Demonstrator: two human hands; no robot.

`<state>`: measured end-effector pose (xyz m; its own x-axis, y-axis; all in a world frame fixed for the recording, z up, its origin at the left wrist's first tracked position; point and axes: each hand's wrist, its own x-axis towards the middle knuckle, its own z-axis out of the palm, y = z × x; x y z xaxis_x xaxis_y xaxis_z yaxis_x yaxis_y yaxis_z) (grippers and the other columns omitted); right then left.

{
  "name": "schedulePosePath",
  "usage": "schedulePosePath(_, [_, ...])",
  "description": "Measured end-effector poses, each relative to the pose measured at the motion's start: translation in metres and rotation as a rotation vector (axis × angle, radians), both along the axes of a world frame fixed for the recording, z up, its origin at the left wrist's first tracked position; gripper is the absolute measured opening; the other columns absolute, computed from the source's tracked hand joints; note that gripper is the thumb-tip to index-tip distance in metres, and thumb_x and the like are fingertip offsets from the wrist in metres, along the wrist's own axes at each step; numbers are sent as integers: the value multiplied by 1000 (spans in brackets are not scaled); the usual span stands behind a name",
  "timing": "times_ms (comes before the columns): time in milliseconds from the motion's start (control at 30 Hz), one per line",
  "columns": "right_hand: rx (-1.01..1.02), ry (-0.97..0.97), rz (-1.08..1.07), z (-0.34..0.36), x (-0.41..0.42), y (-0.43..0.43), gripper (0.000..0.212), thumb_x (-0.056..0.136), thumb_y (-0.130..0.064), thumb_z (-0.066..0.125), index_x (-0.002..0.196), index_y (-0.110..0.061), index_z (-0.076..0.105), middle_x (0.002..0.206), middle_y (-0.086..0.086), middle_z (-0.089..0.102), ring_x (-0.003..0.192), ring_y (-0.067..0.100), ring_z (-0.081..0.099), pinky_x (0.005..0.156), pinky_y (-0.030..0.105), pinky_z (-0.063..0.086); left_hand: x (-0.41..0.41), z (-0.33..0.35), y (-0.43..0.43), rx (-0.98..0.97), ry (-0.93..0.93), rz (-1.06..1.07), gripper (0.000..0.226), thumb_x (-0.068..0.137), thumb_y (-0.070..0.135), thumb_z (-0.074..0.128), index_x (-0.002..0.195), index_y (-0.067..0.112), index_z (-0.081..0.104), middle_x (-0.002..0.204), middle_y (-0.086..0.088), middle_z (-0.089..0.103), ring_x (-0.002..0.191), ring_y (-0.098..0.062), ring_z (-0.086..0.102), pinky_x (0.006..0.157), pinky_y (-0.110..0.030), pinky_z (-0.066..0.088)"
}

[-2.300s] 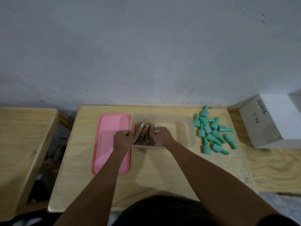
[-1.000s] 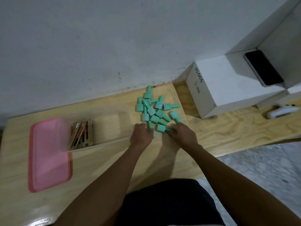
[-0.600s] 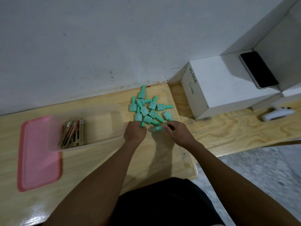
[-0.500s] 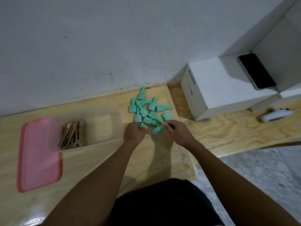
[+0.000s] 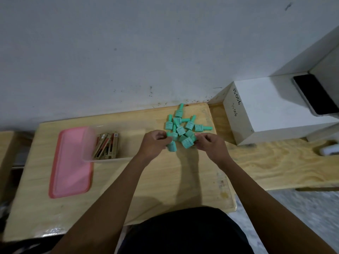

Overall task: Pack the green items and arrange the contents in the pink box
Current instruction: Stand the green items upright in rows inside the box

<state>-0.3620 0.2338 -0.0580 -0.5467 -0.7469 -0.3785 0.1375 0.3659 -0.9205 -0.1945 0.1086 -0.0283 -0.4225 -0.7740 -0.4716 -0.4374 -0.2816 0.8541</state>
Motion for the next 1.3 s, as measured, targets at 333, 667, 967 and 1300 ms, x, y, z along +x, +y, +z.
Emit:
schedulePosePath(333, [-63, 246, 99, 25, 37, -64, 12, 89, -36, 68, 93, -26, 74, 89, -4, 75, 82, 13, 72, 76, 38, 60, 60, 16, -60, -378, -68, 129, 11, 81, 16, 71, 90, 18, 65, 82, 4, 67, 71, -10, 64, 56, -8, 46])
schedulePosePath(667, [213, 814, 272, 20, 83, -140, 31, 88, -52, 61, 104, -29, 74, 104, -8, 72, 89, 11, 65, 66, 26, 43, 81, -3, -86, -450, -86, 91, 12, 78, 12, 73, 88, 12, 66, 80, 0, 66, 68, -7, 61, 57, -2, 43])
schedulePosePath(967, [408, 1105, 437, -3, 93, -170, 27, 87, -47, 63, 103, -27, 72, 101, -6, 71, 91, 19, 67, 73, 33, 50, 81, -20, -94, -484, -91, 75, 12, 76, 13, 74, 87, 9, 69, 83, -7, 68, 75, -20, 66, 69, -34, 56])
schedulePosePath(1300, [360, 1286, 482, -6, 94, -160, 22, 89, -39, 59, 97, -24, 74, 96, -2, 70, 93, 22, 62, 64, 31, 45, 69, -42, -92, -437, -188, 47, 19, 79, 18, 73, 95, 9, 71, 86, -10, 68, 75, -19, 63, 62, -26, 45])
